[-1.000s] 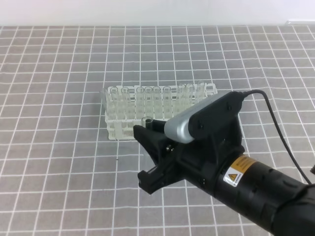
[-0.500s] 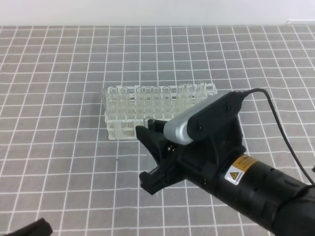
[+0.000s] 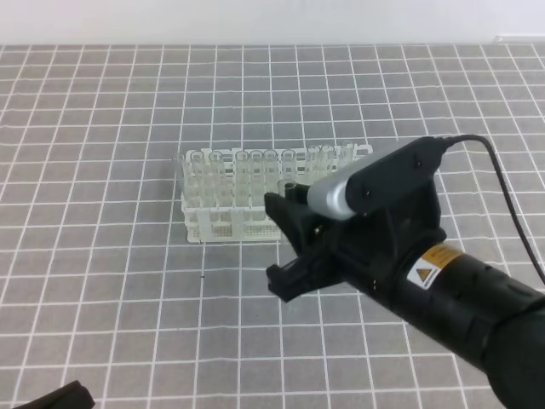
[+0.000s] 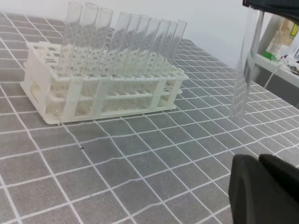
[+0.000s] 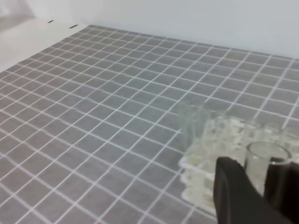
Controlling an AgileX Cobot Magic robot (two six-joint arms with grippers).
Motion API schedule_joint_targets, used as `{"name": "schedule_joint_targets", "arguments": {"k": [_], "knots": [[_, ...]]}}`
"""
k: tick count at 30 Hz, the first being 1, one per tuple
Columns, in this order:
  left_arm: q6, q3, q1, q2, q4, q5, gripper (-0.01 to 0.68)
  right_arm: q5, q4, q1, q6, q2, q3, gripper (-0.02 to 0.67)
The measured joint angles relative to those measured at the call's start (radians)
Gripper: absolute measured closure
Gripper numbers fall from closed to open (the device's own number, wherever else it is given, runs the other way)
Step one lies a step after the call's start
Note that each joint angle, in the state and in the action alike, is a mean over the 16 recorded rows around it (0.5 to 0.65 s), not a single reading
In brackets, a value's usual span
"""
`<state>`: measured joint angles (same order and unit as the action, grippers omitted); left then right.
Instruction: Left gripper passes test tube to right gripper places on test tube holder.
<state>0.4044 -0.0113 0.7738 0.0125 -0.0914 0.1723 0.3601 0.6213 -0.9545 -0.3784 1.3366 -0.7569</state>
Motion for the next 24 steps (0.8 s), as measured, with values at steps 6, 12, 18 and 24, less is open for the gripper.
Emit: {"name": "schedule_joint_targets", "arguments": {"k": [6, 12, 18, 24], "knots": [[0.001, -0.002, 0.0, 0.001, 0.0, 0.0, 0.673, -0.003, 0.0, 0.045, -0.028, -0.001, 0.0, 0.545], [0.001, -0.001, 0.0, 0.001, 0.0, 0.002, 0.673, -0.002, -0.027, 0.101, -0.035, -0.008, 0.007, 0.545], [0.0, 0.0, 0.0, 0.001, 0.0, 0.003, 0.673, 0.048, -0.203, 0.197, 0.11, -0.006, 0.025, 0.545], [0.001, -0.002, 0.0, 0.002, 0.0, 0.001, 0.673, 0.18, -0.417, 0.325, 0.315, 0.04, 0.043, 0.545]]}}
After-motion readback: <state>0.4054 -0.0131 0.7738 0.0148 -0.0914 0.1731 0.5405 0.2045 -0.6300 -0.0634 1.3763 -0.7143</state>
